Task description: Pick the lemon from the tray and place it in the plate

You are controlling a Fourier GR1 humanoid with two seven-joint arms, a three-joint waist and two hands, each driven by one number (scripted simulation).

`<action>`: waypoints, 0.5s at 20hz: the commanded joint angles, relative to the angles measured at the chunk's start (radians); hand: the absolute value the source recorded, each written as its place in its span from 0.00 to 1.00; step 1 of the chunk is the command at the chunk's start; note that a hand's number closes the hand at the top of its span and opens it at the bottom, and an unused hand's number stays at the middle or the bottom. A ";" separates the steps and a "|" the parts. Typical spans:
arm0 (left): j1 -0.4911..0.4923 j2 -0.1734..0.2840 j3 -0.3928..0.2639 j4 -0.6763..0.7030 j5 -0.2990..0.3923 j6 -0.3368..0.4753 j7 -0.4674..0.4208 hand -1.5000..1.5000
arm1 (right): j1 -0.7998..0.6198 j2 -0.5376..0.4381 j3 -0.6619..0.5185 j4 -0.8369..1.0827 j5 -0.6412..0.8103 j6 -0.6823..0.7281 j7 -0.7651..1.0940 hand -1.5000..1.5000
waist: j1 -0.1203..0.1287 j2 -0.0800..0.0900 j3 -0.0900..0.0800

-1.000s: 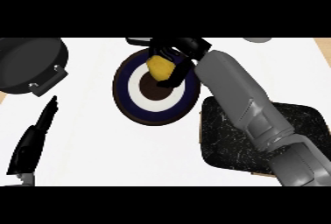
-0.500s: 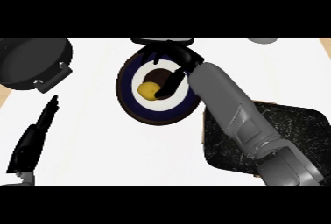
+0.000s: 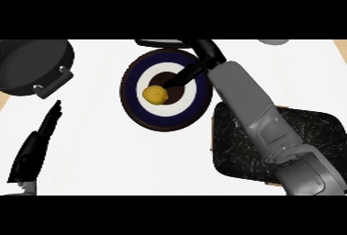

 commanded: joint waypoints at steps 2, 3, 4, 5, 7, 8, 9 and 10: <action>0.023 0.001 0.001 -0.028 0.001 -0.006 0.008 0.50 | 0.016 -0.102 -0.107 0.043 -0.091 0.063 0.026 0.00 | -0.002 0.003 0.001; 0.001 -0.016 -0.014 -0.015 -0.012 0.005 0.014 0.50 | -0.005 -0.104 -0.127 0.046 -0.109 0.081 0.033 0.00 | 0.003 0.007 0.001; -0.023 -0.043 -0.028 0.002 -0.036 0.040 0.015 0.50 | 0.011 -0.093 -0.150 0.049 -0.132 0.082 0.012 0.00 | 0.005 0.013 0.001; 0.010 -0.021 -0.023 -0.036 -0.027 0.018 0.012 0.50 | 0.037 -0.125 -0.176 0.050 -0.160 0.151 -0.005 0.00 | 0.009 0.010 0.002; -0.006 -0.011 -0.026 -0.044 -0.013 -0.009 0.031 0.50 | 0.062 -0.177 -0.196 0.064 -0.176 0.196 -0.025 0.00 | 0.024 0.020 0.003; -0.002 -0.010 -0.008 -0.015 -0.009 0.000 -0.011 0.50 | 0.059 -0.219 -0.198 0.066 -0.175 0.229 -0.024 0.00 | 0.029 0.025 0.002; -0.049 -0.001 -0.010 -0.024 -0.011 -0.008 0.040 0.50 | 0.085 -0.218 -0.195 0.059 -0.171 0.245 -0.068 0.00 | 0.017 0.022 0.003; 0.003 -0.015 -0.019 -0.017 -0.013 -0.005 -0.017 0.50 | 0.086 -0.251 -0.208 0.062 -0.182 0.281 -0.068 0.00 | 0.036 0.029 0.003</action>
